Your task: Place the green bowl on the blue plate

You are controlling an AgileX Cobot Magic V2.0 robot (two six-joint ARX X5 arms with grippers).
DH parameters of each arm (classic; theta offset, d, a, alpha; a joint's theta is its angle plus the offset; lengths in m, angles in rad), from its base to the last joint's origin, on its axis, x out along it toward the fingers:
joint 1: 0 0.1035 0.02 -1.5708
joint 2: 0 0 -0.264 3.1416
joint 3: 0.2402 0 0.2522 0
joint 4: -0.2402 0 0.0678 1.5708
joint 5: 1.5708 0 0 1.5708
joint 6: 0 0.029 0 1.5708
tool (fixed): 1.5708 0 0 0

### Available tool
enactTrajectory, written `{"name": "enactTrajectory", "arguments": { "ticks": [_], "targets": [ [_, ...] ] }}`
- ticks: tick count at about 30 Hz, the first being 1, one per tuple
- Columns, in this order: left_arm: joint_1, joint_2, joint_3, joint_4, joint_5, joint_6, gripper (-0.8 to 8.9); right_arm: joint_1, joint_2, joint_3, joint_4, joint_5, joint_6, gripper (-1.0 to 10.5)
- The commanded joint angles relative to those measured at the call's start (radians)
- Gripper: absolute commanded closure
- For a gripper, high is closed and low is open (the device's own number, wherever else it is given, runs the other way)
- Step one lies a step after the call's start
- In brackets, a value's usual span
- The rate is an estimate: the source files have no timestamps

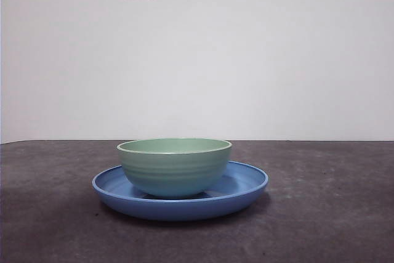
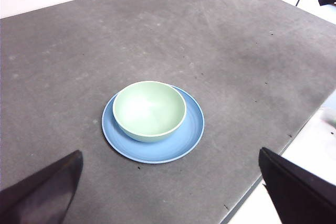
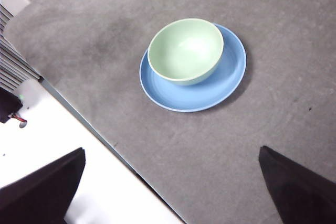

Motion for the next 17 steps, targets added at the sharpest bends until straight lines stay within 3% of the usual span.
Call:
{"name": "enactTrajectory", "arguments": {
  "ticks": [1,2,3,5,6,17],
  "targets": [
    [-0.007,0.002,0.013,0.005,0.005,-0.003,3.01,0.009,-0.002,-0.007,0.023,0.004,-0.013,3.0],
    [-0.007,0.002,0.013,0.004,0.005,-0.003,3.62,0.009,-0.002,-0.010,0.024,0.003,-0.013,3.1],
    [-0.007,0.002,0.013,0.001,0.005,-0.003,4.97,0.009,-0.002,-0.013,0.023,0.003,-0.012,4.1],
    [-0.007,0.002,0.013,-0.013,0.005,-0.001,8.32,0.009,0.000,-0.018,0.025,0.003,-0.010,8.8],
    [-0.007,0.002,0.013,-0.017,0.005,-0.001,7.86,0.009,0.000,-0.021,0.030,0.003,-0.011,9.4],
    [-0.007,0.002,0.013,-0.017,0.005,-0.002,7.94,0.009,-0.002,-0.022,0.078,-0.003,-0.006,9.1]
  ]
}}
